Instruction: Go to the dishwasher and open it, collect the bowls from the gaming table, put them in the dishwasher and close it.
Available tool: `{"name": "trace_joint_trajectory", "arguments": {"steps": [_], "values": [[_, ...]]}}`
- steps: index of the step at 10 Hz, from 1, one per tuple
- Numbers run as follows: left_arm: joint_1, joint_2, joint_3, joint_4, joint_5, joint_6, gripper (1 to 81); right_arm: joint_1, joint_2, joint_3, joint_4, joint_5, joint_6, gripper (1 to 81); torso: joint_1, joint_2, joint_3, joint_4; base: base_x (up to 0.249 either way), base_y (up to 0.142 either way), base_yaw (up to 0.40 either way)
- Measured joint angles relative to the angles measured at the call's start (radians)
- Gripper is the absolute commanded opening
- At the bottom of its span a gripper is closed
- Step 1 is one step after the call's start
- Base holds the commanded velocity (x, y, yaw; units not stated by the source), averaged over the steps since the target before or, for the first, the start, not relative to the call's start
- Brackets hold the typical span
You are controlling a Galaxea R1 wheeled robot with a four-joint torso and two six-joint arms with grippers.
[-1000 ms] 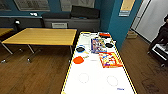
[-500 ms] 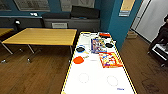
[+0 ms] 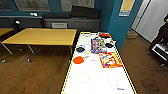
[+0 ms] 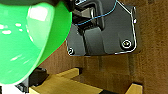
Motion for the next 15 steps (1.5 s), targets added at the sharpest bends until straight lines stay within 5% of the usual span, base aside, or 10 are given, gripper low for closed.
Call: {"name": "trace_joint_trajectory", "arguments": {"steps": [6, 8, 15], "values": [[0.199, 0.07, -0.118, 0.058, -0.277, 0.001, 1.0, -0.006, 0.017, -0.045, -0.001, -0.004, 0.001, 1.0, 0.0, 0.0, 0.0, 0.0, 0.0, 0.0, 0.0], [0.222, 0.088, -0.135, 0.072, -0.291, 0.002, 1.0, -0.008, 0.017, -0.05, -0.001, -0.007, 0.001, 1.0, 0.0, 0.0, 0.008, 0.0, 0.0, 0.0, 0.0], [0.32, 0.197, -0.268, 0.079, -0.289, 0.003, 1.0, -0.02, 0.041, -0.07, -0.009, -0.016, 0.001, 1.0, -0.002, -0.001, 0.145, 0.0, 0.0, 0.0, 0.0]]}}
